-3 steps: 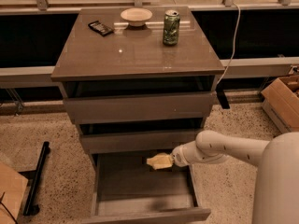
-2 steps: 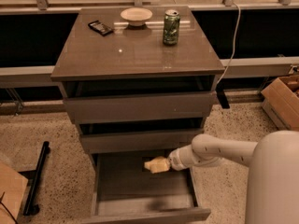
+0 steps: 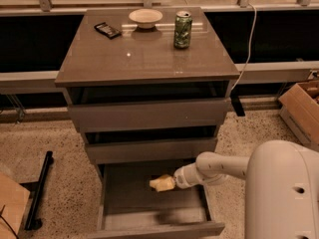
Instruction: Place sponge into bottom drawer
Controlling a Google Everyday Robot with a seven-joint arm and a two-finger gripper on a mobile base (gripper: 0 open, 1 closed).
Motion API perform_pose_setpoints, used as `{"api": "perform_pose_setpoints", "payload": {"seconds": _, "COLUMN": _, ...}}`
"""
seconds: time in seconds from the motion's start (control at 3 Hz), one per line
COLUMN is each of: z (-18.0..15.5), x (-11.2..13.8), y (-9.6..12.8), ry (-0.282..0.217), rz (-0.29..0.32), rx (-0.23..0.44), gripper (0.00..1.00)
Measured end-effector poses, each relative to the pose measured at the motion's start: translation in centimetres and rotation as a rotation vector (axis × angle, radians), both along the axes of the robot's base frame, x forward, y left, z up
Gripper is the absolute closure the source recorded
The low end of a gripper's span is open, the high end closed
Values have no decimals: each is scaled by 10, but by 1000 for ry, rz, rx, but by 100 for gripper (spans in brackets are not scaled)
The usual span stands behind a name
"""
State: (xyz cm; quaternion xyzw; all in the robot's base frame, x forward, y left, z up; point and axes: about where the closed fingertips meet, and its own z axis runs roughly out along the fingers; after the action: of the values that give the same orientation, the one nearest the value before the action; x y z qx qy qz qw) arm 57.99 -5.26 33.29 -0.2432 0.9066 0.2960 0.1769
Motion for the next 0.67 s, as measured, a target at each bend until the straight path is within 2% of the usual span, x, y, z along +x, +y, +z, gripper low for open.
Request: {"api": "perform_pose_setpoints", "payload": {"seconds": 0.67, "z": -62, "x": -6, "y": 8, "ry": 67, "rz": -36, "rx": -28, "gripper": 100}}
